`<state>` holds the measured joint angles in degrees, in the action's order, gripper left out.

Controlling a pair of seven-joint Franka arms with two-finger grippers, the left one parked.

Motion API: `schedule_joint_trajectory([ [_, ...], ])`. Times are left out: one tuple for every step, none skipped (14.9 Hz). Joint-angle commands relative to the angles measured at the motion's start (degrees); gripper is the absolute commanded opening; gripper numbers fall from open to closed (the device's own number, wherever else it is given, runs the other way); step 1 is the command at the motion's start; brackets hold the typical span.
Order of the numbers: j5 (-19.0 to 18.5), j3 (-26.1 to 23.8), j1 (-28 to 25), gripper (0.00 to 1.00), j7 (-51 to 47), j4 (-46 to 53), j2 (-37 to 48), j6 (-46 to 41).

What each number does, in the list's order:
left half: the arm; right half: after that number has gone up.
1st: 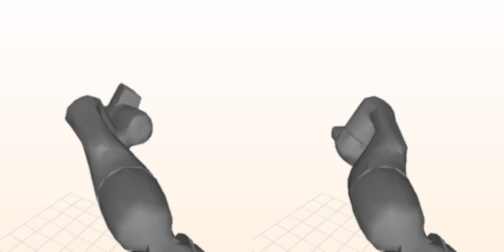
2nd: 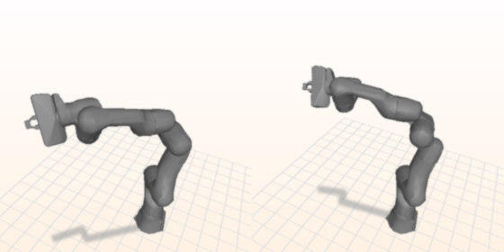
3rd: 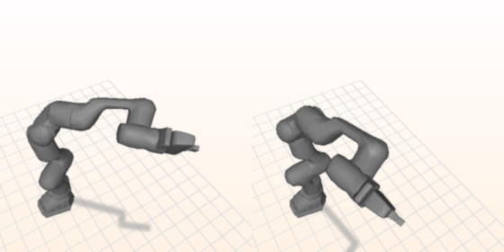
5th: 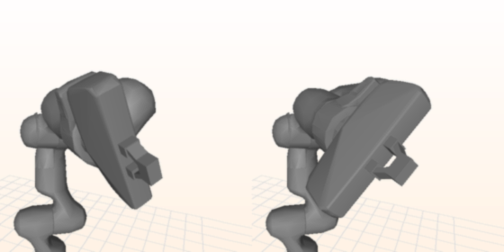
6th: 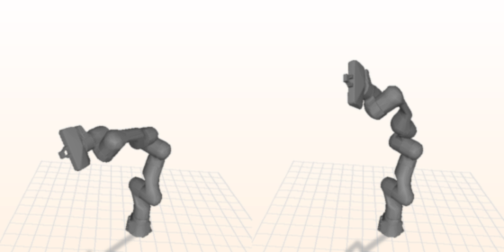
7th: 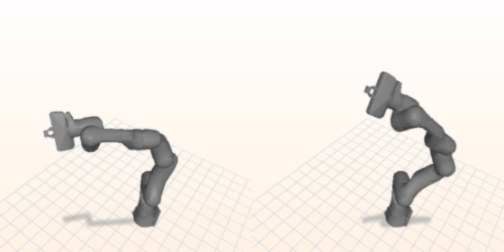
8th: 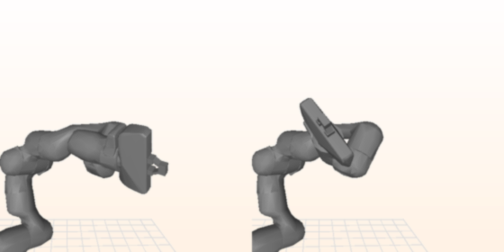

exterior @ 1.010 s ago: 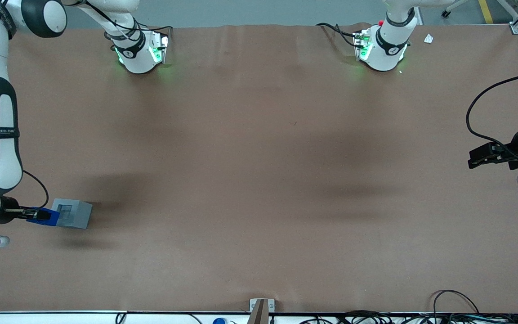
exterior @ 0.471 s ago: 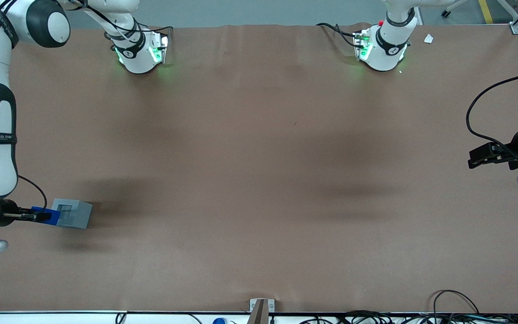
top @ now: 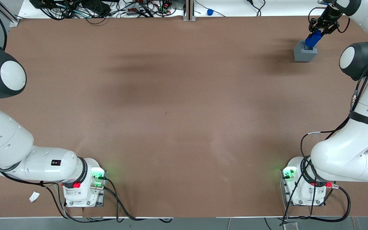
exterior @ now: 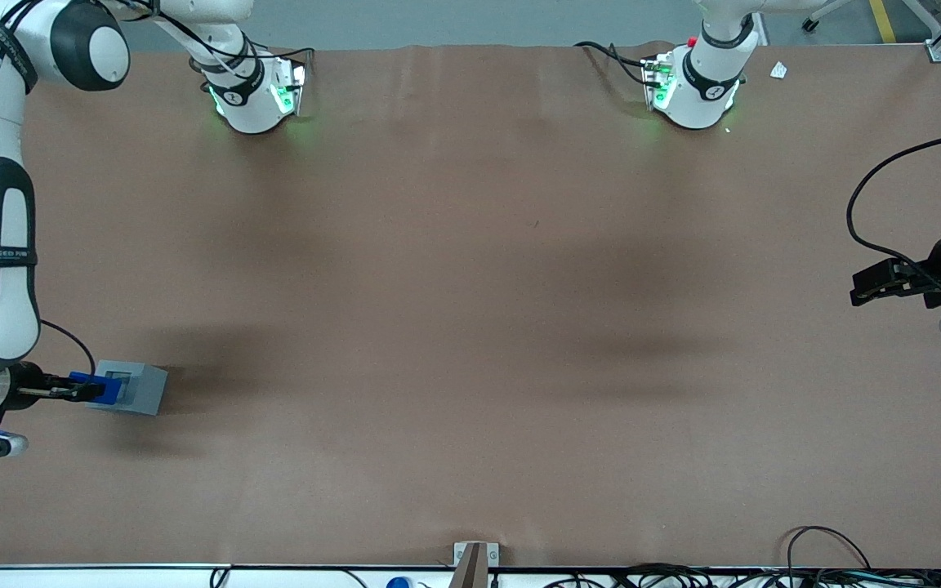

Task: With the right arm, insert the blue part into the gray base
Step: 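Lower the blue block into the gray base's recess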

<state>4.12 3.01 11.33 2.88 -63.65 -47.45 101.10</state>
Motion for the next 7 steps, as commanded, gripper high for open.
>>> schedule_joint_trajectory([
  [-0.6, -0.5, 0.1, 0.0, -0.1, 1.6, -0.7, -1.3],
  [-1.0, -0.5, 0.0, 0.0, 0.0, 1.6, -0.7, -1.4],
  [-1.8, -0.5, -0.1, 0.0, 0.5, 1.6, -0.7, -1.4],
  [-2.4, -0.5, -0.2, 0.0, 1.7, 1.6, -0.7, -1.4],
  [-2.5, -0.5, -0.2, 0.0, 2.6, 1.6, -0.7, -1.4],
  [-2.8, -0.5, -0.3, 0.0, 3.0, 1.6, -0.7, -1.3],
  [-3.1, -0.5, -0.3, 0.0, 3.1, 1.5, -0.7, -1.4],
])
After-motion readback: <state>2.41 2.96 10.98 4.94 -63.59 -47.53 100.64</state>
